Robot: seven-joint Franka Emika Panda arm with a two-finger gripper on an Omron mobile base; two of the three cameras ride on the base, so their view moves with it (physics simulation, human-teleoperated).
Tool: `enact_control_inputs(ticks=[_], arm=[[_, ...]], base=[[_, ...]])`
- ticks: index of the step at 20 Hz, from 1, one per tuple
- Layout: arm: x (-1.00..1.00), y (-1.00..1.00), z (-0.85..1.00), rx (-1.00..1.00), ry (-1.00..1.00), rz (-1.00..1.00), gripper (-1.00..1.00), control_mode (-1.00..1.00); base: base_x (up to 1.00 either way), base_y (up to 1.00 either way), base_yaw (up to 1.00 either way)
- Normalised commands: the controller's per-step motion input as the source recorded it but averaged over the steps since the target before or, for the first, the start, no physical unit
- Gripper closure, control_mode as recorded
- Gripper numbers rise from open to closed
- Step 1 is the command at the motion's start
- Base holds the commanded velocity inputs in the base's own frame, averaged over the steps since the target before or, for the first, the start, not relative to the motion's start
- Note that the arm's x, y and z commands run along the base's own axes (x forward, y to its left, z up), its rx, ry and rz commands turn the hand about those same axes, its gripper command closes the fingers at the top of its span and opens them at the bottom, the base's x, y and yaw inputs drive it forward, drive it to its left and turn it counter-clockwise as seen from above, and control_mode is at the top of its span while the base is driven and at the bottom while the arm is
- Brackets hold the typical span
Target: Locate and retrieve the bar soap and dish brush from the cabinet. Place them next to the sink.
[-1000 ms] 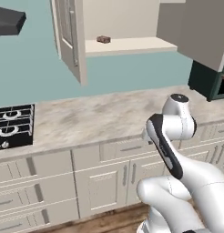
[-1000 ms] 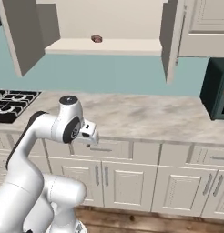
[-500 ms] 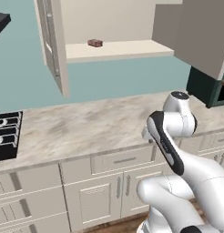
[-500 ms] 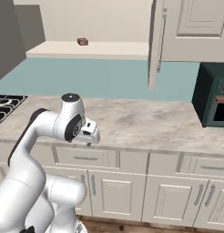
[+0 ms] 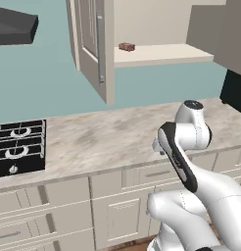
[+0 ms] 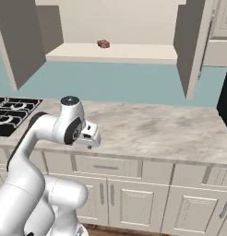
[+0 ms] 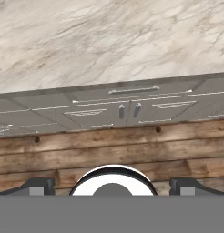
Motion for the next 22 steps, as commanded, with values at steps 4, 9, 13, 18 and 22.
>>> enact_control_inputs(ticks=[4, 9, 13, 18, 22], arm=[[0.0, 0.0, 0.0, 0.0, 0.0, 0.0, -1.0, 1.0], [0.0, 0.0, 0.0, 0.0, 0.0, 0.0, -1.0, 1.0], [0.0, 0.0, 0.0, 0.0, 0.0, 0.0, -1.0, 1.0], [0.0, 0.0, 0.0, 0.0, 0.0, 0.0, -1.0, 1.0], [0.0, 0.0, 0.0, 0.0, 0.0, 0.0, -1.0, 1.0]], base=[[0.81, -0.33, 0.09], [0.74, -0.53, 0.07], [0.57, -0.56, 0.04], [0.19, -0.02, 0.0], [0.21, 0.29, 0.0]])
